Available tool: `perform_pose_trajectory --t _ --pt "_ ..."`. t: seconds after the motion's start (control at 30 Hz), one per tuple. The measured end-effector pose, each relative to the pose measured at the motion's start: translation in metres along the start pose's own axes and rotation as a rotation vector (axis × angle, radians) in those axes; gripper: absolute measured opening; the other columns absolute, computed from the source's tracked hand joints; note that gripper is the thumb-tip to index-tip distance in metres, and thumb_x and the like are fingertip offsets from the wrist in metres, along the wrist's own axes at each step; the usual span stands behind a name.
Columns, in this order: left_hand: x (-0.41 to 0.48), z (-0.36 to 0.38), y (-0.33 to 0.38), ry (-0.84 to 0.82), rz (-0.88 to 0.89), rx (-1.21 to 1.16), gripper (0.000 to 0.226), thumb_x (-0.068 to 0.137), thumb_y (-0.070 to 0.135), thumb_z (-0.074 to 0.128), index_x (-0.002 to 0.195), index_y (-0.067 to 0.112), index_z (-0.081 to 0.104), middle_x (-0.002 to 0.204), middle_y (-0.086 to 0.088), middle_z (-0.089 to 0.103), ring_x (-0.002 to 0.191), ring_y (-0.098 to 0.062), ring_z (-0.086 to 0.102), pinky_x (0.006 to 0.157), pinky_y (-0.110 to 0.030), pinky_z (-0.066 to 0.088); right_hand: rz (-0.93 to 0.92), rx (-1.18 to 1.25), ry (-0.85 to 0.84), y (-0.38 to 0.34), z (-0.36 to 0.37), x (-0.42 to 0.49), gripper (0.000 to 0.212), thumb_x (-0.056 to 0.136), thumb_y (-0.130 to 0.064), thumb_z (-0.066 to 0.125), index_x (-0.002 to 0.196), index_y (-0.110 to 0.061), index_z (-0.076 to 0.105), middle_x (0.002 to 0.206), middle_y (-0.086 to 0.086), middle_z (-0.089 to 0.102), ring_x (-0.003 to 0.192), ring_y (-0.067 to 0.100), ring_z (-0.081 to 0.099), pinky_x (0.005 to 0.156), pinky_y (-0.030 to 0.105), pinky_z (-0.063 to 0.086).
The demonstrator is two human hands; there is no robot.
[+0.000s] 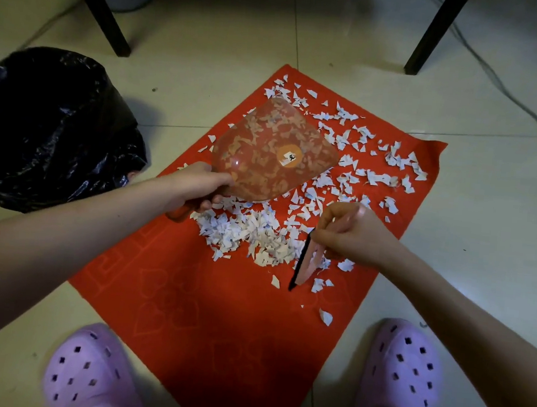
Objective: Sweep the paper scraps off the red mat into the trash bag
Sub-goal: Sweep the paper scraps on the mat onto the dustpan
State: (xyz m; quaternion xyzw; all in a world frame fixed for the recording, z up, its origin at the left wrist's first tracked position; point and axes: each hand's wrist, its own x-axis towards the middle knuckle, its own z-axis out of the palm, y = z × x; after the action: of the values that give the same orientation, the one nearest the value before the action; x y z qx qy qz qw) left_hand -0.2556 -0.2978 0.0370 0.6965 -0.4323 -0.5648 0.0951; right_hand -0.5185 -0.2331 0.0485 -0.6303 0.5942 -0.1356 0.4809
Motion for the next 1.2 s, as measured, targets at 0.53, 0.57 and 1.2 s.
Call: perform_pose_trajectory --t 0.53,0.57,1.2 --pt "0.001 0.010 0.010 -0.041 0.008 0.037 0.019 0.093 0.023 0.052 0.081 0.009 0.055 0.050 0.000 0.045 0.033 -0.010 0.035 0.037 -0.016 0.030 0.120 -0.508 -0.048 0.022 0.050 -0.021 0.017 0.086 -0.025 0.059 0.073 -0.017 0.051 0.065 -0.002 0.053 0.058 0.010 0.055 0.056 0.020 0.048" --pt "0.002 0.009 0.009 -0.043 0.004 0.037 0.018 0.093 0.024 0.052 0.083 0.009 0.055 0.050 -0.001 0.045 0.033 -0.010 0.035 0.037 -0.016 0.030 0.100 -0.436 -0.005 0.020 0.053 -0.022 0.014 0.086 -0.025 0.060 0.076 -0.018 0.052 0.067 -0.003 0.055 0.060 0.010 0.058 0.056 0.021 0.051" --pt "0.003 0.009 0.009 -0.067 0.005 0.036 0.017 0.093 0.023 0.053 0.087 0.008 0.055 0.050 -0.001 0.046 0.035 -0.011 0.035 0.037 -0.018 0.031 0.046 -0.251 0.027 0.013 0.057 -0.018 0.013 0.082 -0.020 0.064 0.076 -0.008 0.062 0.073 0.007 0.065 0.064 0.016 0.064 0.057 0.028 0.055"
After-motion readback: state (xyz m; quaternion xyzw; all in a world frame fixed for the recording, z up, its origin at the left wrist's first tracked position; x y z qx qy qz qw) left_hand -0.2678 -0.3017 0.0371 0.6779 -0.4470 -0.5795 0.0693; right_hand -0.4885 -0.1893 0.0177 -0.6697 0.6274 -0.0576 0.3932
